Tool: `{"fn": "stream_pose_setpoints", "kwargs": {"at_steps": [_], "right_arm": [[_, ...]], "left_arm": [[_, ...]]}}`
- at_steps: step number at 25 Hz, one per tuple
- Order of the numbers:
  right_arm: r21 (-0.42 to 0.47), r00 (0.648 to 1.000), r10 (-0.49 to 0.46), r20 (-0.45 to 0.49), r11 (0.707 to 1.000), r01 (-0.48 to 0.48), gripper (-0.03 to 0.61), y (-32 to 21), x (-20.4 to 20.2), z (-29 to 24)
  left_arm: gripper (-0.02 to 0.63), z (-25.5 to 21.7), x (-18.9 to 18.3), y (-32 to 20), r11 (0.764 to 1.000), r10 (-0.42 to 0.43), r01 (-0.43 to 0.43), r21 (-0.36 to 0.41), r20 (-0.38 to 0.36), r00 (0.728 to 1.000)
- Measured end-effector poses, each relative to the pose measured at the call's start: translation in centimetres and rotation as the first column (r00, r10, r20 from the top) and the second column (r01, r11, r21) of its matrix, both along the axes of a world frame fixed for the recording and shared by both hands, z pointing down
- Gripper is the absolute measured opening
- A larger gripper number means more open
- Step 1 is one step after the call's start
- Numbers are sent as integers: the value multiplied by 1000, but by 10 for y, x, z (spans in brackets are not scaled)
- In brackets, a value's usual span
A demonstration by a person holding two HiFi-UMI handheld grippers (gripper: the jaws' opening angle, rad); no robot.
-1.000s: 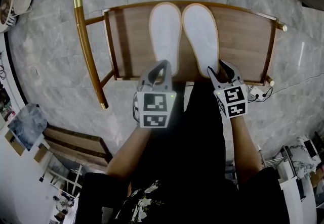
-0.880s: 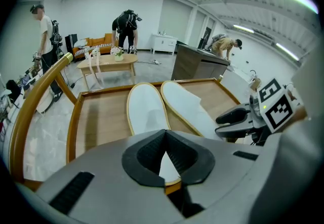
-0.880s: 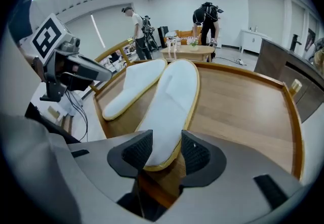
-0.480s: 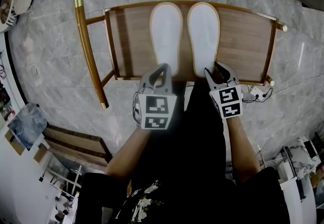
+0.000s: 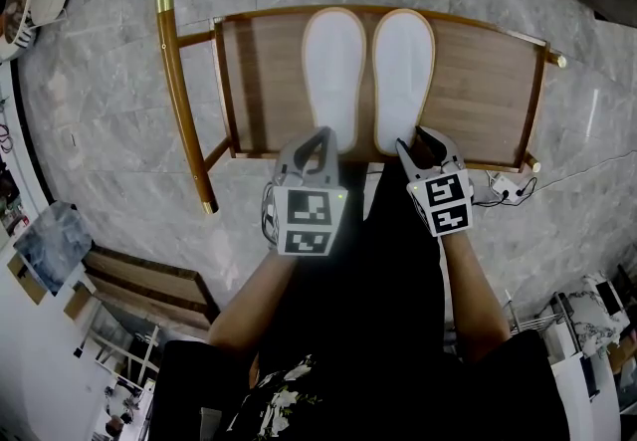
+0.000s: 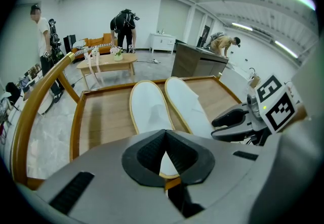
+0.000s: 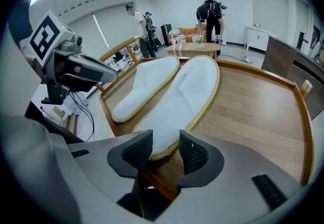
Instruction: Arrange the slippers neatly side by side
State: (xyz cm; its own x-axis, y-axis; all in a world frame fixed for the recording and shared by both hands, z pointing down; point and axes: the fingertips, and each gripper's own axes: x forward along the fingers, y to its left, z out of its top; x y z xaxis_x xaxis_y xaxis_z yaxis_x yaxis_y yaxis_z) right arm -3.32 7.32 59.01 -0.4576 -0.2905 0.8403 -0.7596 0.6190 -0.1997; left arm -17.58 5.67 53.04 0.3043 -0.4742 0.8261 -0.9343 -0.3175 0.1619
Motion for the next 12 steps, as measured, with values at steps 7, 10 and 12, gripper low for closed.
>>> {"fn": "stream_pose_setpoints", "kwargs": {"at_steps": [7, 10, 12], "right_arm": [[23, 1000, 4, -1, 1000, -4, 158, 0, -3, 0], [57, 1000, 11, -2, 998, -11, 163, -4, -3, -6], [97, 1000, 16, -4, 995, -16, 174, -10, -3, -14]], "left_arm": [[2, 3, -1, 2, 1000, 4, -4, -1, 3, 1000], [2, -3, -2, -1, 1000, 1, -1, 25, 7, 1000], [2, -10, -3, -3, 999, -6, 6, 50, 5, 1000]]}}
